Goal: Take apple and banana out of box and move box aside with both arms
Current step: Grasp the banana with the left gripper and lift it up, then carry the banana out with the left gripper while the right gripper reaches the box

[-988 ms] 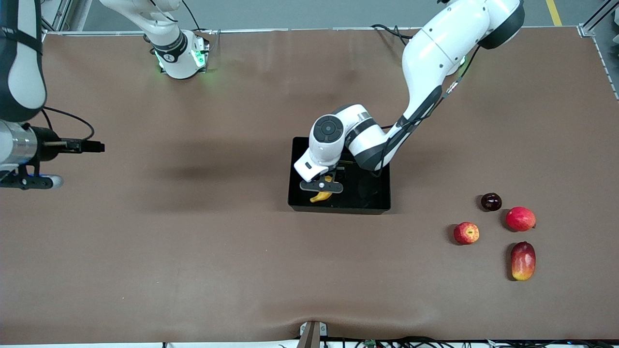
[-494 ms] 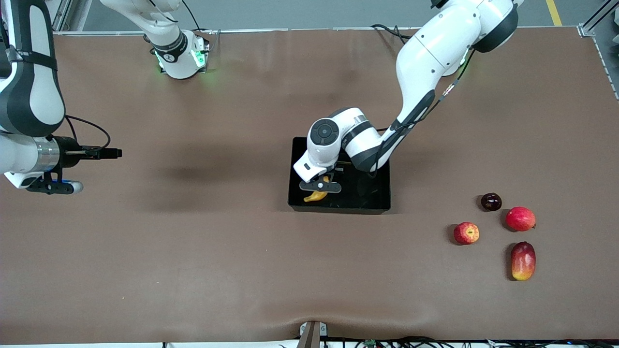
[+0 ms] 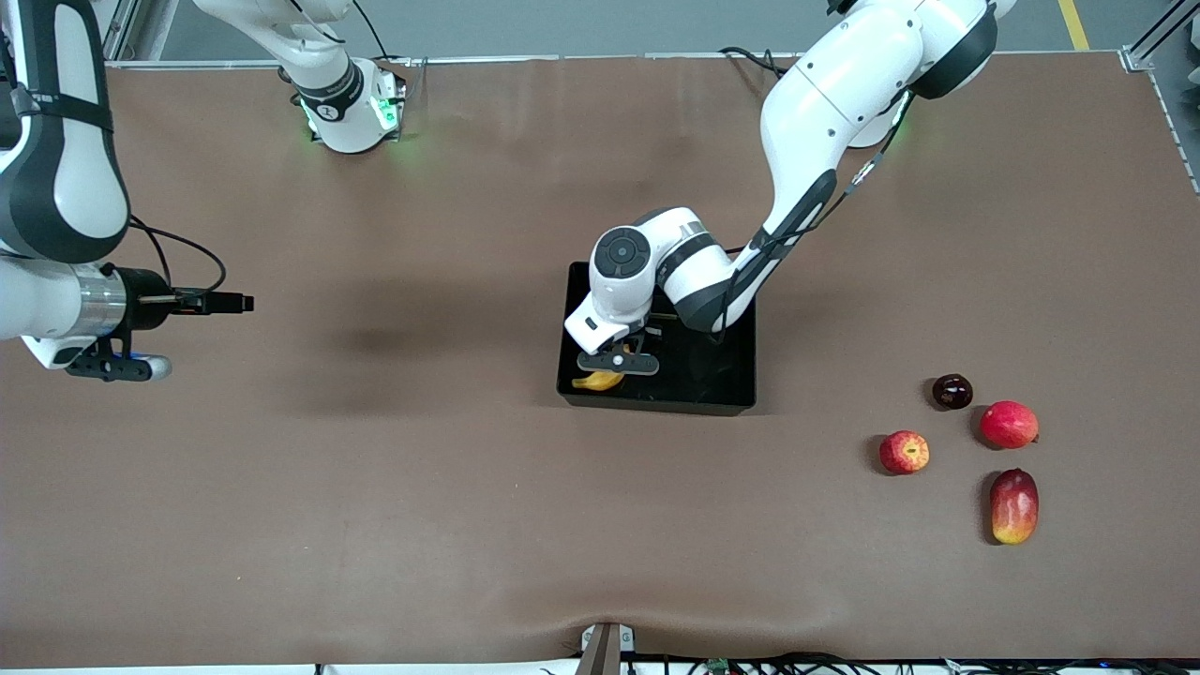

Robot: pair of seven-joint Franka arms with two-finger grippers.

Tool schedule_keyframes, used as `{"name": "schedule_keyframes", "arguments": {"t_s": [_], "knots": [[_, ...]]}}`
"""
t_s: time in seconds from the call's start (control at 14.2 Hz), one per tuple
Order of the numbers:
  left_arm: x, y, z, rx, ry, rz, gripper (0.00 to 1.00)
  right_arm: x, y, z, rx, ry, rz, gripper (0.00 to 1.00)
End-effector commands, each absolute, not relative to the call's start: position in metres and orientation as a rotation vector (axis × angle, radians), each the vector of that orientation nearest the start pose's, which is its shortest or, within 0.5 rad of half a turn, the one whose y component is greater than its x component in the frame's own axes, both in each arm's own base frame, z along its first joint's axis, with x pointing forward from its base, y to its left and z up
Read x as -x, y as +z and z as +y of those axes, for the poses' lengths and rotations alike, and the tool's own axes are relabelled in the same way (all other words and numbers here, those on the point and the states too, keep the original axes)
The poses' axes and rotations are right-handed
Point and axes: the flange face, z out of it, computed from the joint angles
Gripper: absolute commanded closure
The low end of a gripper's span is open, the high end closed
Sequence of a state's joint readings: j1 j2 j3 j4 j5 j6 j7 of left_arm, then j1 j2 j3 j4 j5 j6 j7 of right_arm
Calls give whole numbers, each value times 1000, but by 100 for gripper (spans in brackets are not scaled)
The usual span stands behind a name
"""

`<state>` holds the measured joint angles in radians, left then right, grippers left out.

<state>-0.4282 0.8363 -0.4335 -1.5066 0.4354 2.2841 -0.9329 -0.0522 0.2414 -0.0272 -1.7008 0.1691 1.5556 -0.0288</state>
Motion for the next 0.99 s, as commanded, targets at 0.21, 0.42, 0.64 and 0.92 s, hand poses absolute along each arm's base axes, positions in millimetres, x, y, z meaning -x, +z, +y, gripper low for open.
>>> {"name": "schedule_keyframes", "arguments": {"t_s": [0.21,0.42,0.64,0.92], "knots": [[-531,319,-480,3129,-233,45,100,-581,440,37,2853,549,184,0],[-556,371,-436,3112,-252,0,100,-581,438,111,2887,510,245,0],[-597,383,-365,3057,-215,70,100,-581,421,190,2925,423,267,0],[-646,371,-273,3027,-165,175,100,-585,370,273,2939,274,318,0]]}}
